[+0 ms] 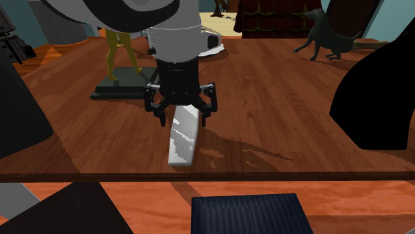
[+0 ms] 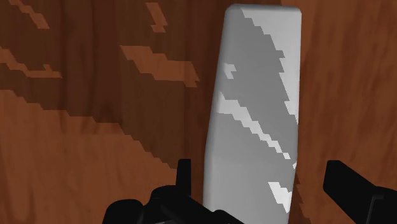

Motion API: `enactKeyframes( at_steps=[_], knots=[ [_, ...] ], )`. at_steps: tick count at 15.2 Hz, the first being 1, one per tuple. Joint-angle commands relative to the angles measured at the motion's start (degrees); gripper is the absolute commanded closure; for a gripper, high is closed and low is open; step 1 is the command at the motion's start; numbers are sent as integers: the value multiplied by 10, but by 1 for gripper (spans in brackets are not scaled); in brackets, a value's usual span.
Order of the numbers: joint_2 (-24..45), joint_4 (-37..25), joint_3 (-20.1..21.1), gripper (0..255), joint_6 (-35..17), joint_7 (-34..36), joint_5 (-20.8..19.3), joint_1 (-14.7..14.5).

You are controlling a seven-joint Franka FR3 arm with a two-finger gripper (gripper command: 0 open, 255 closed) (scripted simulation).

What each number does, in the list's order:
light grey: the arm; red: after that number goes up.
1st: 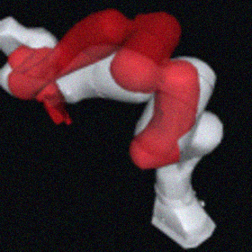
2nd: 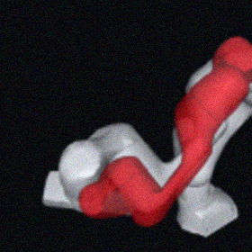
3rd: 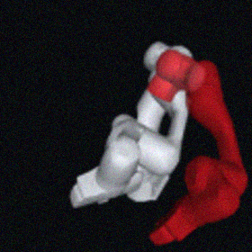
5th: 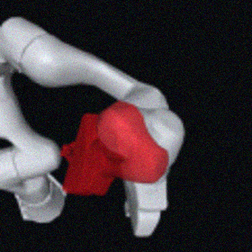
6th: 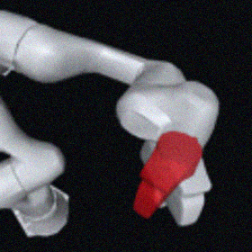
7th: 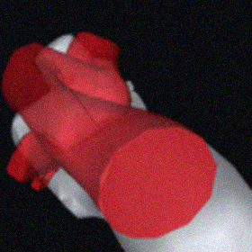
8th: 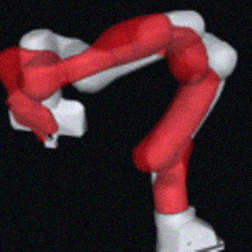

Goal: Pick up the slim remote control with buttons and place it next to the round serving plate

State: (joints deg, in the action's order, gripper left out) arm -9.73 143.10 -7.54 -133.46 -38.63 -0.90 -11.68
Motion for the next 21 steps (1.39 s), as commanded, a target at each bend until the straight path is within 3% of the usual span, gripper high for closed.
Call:
enactKeyframes(
  at_steps=[1, 10, 11, 21],
  knots=[
    [12, 7, -1, 0, -19, -3, 2, 0],
    [21, 11, -1, 0, -33, -4, 3, -1],
    [21, 11, -1, 255, -33, -4, 3, -1],
    [15, 9, -1, 255, -24, -3, 2, 0]
  ],
)
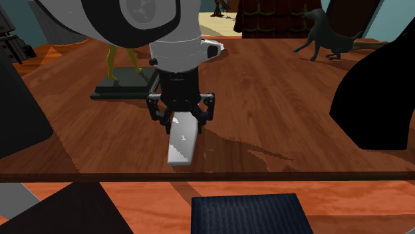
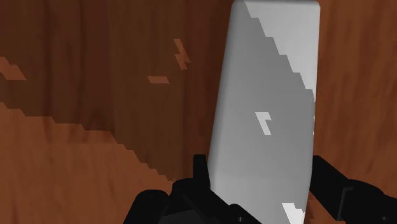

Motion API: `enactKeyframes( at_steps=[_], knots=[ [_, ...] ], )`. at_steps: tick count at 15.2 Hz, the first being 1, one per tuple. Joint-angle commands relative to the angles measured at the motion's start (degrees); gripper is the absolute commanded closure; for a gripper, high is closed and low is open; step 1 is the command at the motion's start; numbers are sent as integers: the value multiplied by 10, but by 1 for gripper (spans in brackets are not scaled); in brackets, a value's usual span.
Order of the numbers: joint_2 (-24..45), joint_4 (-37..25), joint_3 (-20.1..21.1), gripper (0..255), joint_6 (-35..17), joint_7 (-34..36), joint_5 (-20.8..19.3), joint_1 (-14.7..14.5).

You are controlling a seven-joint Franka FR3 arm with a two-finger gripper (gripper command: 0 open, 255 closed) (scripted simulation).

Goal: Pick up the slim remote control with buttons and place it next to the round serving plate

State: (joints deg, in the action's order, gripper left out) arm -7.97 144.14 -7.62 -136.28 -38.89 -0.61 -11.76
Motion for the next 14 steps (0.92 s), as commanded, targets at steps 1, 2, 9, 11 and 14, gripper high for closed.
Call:
enactKeyframes(
  at_steps=[1, 2, 9, 11, 14],
  knots=[
    [-8, -5, 0, 255, 13, 1, -1, 0],
    [-14, -8, 0, 255, 21, 1, -2, 1],
    [-49, -33, 2, 255, 81, 5, -7, 2],
    [-57, -41, 3, 255, 98, 6, -8, 2],
    [-69, -54, 4, 255, 123, 7, -9, 2]
  ],
)
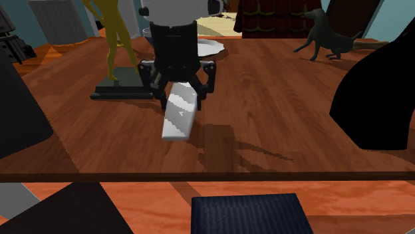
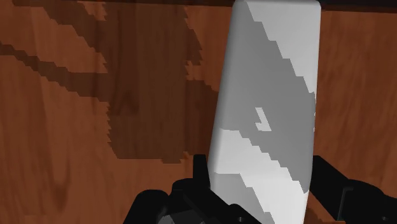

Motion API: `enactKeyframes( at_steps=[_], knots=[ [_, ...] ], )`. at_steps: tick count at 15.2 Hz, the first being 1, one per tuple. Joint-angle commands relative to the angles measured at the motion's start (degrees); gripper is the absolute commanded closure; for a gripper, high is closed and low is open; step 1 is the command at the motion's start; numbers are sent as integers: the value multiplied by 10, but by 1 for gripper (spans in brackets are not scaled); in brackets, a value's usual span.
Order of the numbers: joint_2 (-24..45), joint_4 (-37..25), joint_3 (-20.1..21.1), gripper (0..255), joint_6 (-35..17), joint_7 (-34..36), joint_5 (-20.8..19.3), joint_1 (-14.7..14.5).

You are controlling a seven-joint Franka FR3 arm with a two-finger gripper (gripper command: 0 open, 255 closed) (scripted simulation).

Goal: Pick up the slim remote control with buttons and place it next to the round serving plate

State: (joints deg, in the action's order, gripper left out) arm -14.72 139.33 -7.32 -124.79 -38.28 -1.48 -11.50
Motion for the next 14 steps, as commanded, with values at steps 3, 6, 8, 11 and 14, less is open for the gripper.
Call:
enactKeyframes(
  at_steps=[3, 6, 8, 11, 14],
  knots=[
    [-11, -18, 2, 255, 30, 2, -1, 0],
    [42, -72, 18, 255, 31, 25, 10, -15],
    [77, -110, 27, 255, 34, 40, 16, -24],
    [131, -173, 40, 255, 42, 62, 21, -36],
    [186, -241, 51, 255, 55, 83, 24, -47]
  ],
)
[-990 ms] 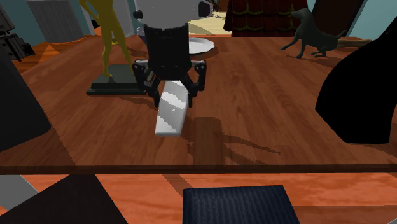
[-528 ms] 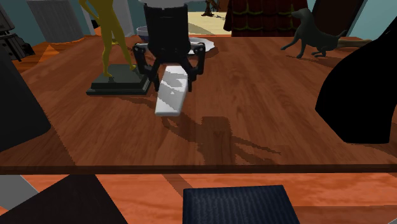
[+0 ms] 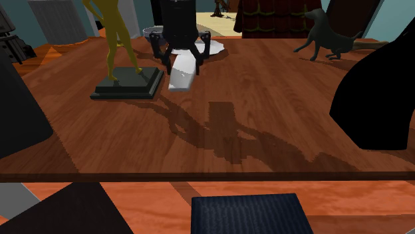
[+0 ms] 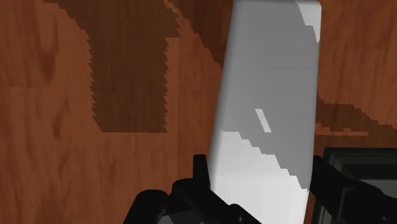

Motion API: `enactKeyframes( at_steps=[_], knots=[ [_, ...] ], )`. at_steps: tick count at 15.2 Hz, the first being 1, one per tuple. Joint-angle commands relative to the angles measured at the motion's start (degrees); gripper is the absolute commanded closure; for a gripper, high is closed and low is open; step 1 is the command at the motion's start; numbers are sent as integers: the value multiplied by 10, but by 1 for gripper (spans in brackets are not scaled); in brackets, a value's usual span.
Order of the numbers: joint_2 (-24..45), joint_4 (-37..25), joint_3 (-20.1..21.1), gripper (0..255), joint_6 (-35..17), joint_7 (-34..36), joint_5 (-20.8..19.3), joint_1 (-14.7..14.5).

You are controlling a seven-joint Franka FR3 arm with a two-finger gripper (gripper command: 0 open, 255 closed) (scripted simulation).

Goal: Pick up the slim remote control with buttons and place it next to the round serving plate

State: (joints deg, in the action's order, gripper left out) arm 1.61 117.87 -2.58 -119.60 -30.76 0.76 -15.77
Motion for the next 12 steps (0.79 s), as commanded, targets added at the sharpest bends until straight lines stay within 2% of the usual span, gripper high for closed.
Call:
enactKeyframes(
  at_steps=[1, 7, 12],
  knots=[
    [41, -51, 7, 255, 9, 14, 1, -8],
    [161, -216, 23, 255, 54, 53, 0, -29],
    [278, -395, 31, 255, 116, 81, -4, -48]
  ],
)
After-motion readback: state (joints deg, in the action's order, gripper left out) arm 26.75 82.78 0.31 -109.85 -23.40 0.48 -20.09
